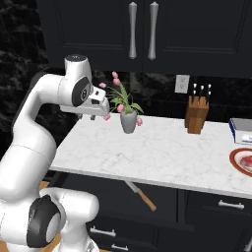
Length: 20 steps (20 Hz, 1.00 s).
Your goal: Pick up the knife from the drawer and place it on the cutting board. Then place the meat from the plate to the cutting board.
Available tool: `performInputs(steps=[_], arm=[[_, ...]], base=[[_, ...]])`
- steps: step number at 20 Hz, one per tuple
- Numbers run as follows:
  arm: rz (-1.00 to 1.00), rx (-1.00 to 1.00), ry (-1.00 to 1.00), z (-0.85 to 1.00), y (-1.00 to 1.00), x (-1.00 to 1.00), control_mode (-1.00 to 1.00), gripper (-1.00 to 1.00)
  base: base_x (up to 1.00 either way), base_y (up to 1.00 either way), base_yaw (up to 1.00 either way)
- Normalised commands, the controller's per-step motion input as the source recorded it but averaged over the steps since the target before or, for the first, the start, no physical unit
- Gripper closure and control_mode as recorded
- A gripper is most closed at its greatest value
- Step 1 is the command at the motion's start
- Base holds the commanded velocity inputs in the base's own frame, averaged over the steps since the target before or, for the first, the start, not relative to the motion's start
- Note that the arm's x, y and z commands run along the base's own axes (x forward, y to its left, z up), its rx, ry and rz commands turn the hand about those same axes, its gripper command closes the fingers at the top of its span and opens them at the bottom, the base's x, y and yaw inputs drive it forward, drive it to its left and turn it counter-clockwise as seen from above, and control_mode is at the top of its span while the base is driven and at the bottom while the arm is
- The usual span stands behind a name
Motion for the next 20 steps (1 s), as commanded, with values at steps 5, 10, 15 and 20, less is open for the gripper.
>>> performInputs(steps=[5,10,15,20], arm=[[0.0,0.03,0.0,-0.02,-0.12,-0.53,-1.0,-1.0],[0.0,0.11,0.0,-0.17,-0.49,-1.0,-1.0,-1.0],[-0.01,0.01,0.0,-0.08,-0.18,-0.83,-1.0,-1.0],[-0.02,0.0,0.0,-0.06,0.0,-0.58,-1.0,-1.0]], base=[[0.0,0.0,0.0],[0.0,0.0,0.0],[0.0,0.0,0.0],[0.0,0.0,0.0]])
